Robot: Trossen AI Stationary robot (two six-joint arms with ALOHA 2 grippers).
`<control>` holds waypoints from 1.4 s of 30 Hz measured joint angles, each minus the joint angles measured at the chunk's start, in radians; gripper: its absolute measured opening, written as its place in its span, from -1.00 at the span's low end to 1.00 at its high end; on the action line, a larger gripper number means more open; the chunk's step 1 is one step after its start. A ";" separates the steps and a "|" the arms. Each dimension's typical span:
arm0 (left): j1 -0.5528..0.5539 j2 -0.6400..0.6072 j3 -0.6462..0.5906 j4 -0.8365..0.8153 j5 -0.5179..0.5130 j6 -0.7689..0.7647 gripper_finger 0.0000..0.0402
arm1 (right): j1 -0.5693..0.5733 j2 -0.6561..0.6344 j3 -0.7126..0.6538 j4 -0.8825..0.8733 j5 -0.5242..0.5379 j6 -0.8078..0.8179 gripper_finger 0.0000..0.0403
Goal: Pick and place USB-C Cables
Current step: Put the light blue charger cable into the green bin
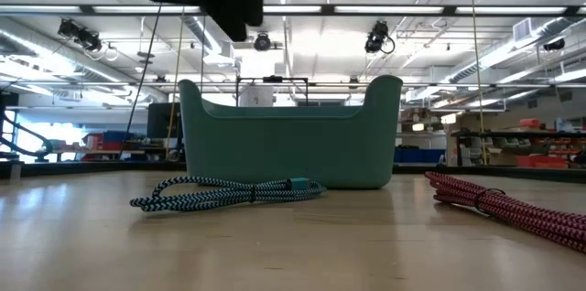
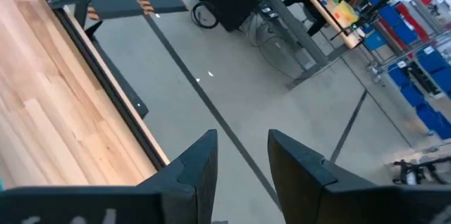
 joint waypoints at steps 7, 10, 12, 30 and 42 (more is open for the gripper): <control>0.007 0.099 0.000 0.075 0.072 -0.050 -0.31 | 0.000 -0.002 0.000 -0.002 -0.004 -0.034 -0.35; 0.008 0.133 0.000 0.072 0.082 -0.052 -0.13 | 0.001 -0.007 0.000 -0.006 -0.020 -0.045 -0.35; 0.013 0.153 0.000 0.074 0.082 -0.069 0.00 | 0.001 -0.008 0.000 -0.006 -0.028 -0.047 -0.35; 0.048 0.189 0.000 0.098 0.079 -0.042 0.17 | 0.000 -0.009 0.000 -0.008 -0.073 -0.053 -0.35; 0.063 0.189 0.000 0.106 0.037 0.020 0.08 | 0.000 -0.009 0.000 -0.008 -0.072 -0.053 -0.35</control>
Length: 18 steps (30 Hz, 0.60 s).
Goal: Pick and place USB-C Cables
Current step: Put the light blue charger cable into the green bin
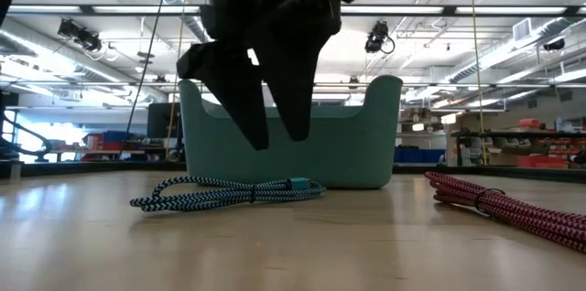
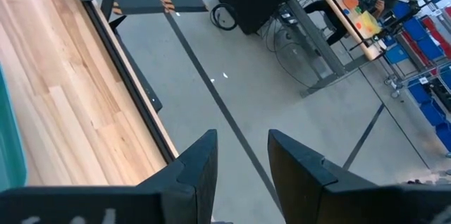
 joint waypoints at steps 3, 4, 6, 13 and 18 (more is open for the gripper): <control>0.008 0.000 0.000 -0.001 -0.002 -0.001 0.08 | 0.000 0.000 0.000 0.000 0.000 0.005 -0.35; 0.009 0.000 0.000 -0.001 -0.001 -0.001 0.08 | 0.000 0.000 0.000 0.000 0.000 0.006 -0.35; 0.013 0.000 0.000 -0.002 0.015 -0.001 0.08 | 0.000 0.000 0.000 0.000 0.000 0.006 -0.35; -0.008 0.016 0.000 -0.023 0.062 0.000 0.08 | 0.000 0.000 0.000 0.000 0.000 0.018 -0.35; -0.032 0.057 0.000 -0.056 0.073 -0.012 0.08 | 0.000 0.001 0.000 0.001 -0.006 0.026 -0.35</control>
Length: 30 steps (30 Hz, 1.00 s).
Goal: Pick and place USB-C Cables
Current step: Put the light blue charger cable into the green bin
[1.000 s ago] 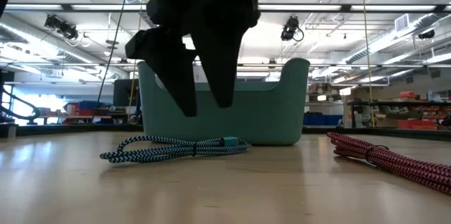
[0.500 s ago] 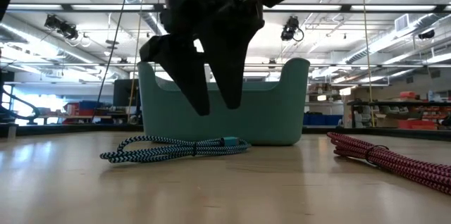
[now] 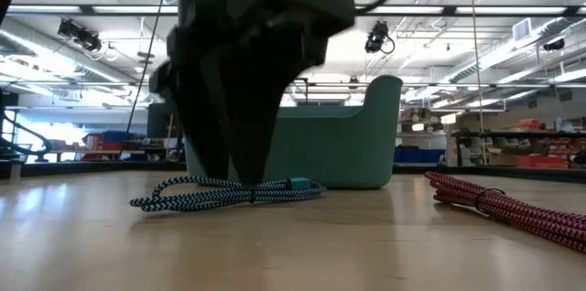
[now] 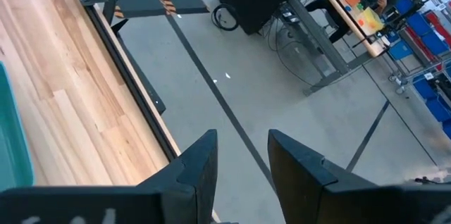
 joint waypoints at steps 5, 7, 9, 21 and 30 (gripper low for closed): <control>-0.003 0.028 0.000 0.025 0.006 -0.045 0.08 | 0.000 0.000 0.001 0.002 -0.004 0.000 -0.35; -0.002 0.031 0.000 0.038 0.006 -0.050 0.08 | 0.000 0.000 0.001 0.002 -0.009 0.000 -0.35; -0.001 0.032 0.000 0.048 0.006 -0.051 0.07 | 0.000 0.000 0.001 0.003 -0.017 0.000 -0.35; 0.005 0.034 0.000 0.096 0.101 0.007 -0.77 | 0.000 0.000 0.001 0.006 -0.026 0.003 -0.35; 0.006 0.032 0.006 0.107 0.107 0.007 -0.94 | 0.000 0.000 0.001 0.006 -0.028 0.003 -0.35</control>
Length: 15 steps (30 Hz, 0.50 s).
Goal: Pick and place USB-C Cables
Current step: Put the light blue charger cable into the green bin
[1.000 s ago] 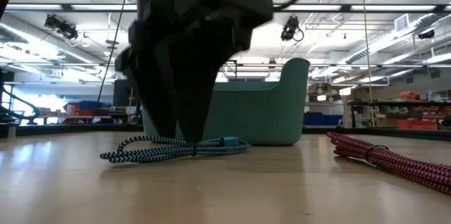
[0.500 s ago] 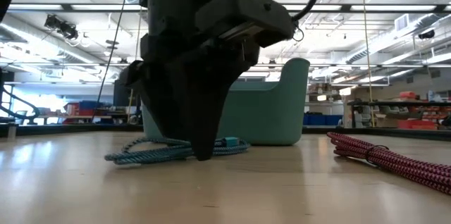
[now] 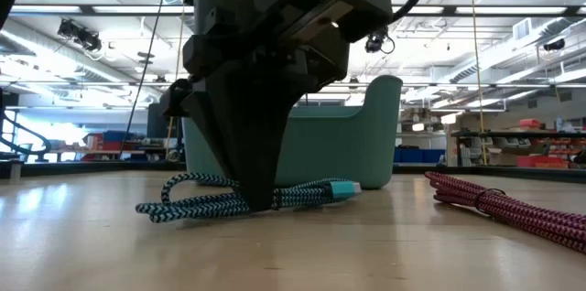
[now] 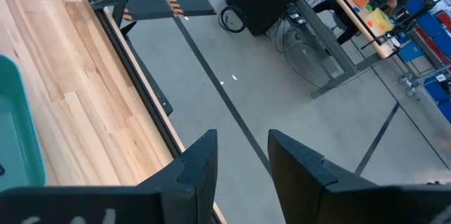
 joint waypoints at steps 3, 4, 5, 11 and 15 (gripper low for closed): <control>0.000 -0.013 0.025 -0.018 -0.001 0.049 -0.94 | 0.000 0.000 0.000 0.000 0.000 -0.001 -0.35; 0.001 -0.019 0.038 -0.031 -0.002 0.064 -0.94 | 0.000 0.000 0.000 0.000 0.000 -0.001 -0.35; 0.003 -0.024 0.051 -0.058 -0.003 0.077 -0.94 | 0.000 0.000 0.000 -0.001 0.000 -0.002 -0.35; 0.016 -0.026 0.202 -0.237 -0.035 0.198 -0.94 | 0.000 0.000 0.000 -0.007 0.000 -0.003 -0.35; 0.017 -0.026 0.369 -0.322 -0.080 0.303 -0.94 | 0.000 0.000 0.000 -0.013 0.000 -0.003 -0.35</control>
